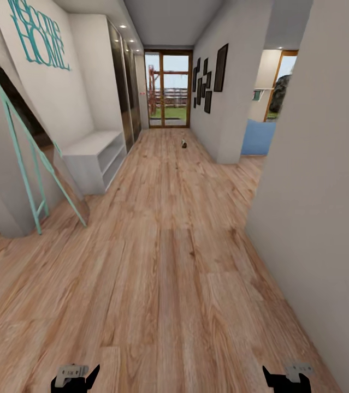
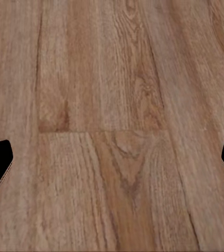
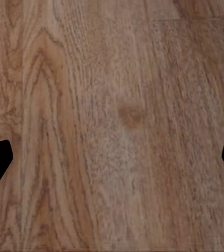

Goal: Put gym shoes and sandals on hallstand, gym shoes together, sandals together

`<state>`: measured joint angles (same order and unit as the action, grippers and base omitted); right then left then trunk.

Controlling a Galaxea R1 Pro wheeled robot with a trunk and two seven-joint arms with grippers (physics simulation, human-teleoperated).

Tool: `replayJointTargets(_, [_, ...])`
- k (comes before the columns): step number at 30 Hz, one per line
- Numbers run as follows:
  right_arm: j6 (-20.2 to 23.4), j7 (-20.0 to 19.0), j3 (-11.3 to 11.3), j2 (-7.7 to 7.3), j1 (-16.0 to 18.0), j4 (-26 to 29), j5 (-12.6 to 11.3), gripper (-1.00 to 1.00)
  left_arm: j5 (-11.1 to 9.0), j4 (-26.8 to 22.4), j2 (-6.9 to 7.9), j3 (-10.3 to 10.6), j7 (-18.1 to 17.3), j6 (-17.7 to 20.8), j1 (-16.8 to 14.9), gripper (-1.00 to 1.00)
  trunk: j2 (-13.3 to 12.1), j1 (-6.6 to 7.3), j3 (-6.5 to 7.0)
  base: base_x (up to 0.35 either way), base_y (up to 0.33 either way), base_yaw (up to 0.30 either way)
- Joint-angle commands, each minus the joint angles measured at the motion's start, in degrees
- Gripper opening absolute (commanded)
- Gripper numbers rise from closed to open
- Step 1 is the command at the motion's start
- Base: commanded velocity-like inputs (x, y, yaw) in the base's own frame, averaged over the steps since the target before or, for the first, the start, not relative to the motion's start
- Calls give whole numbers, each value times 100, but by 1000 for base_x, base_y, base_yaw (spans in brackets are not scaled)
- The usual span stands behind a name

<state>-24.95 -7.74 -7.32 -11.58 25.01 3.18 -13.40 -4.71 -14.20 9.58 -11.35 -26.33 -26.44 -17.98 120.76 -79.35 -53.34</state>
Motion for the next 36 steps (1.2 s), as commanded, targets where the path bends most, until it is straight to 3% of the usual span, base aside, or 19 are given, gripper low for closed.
replayJointTargets(1, [-19, -28, -41, -2, 4, -8, -62, 100, -49, 8, 0, -16, -55, 7, -4, 100, 2, -3, -5, 334, 0, -1])
replayJointTargets(14, [-19, -6, -43, 3, 4, -10, -63, 100, -48, 12, 0, -16, -53, 7, -4, 100, 2, -3, -4, 334, 0, 0])
replayJointTargets(36, [-19, -8, -45, 6, 4, -10, -57, 100, -48, 10, 0, -16, -49, 8, -4, 100, 2, -3, 183, 334, 0, 0])
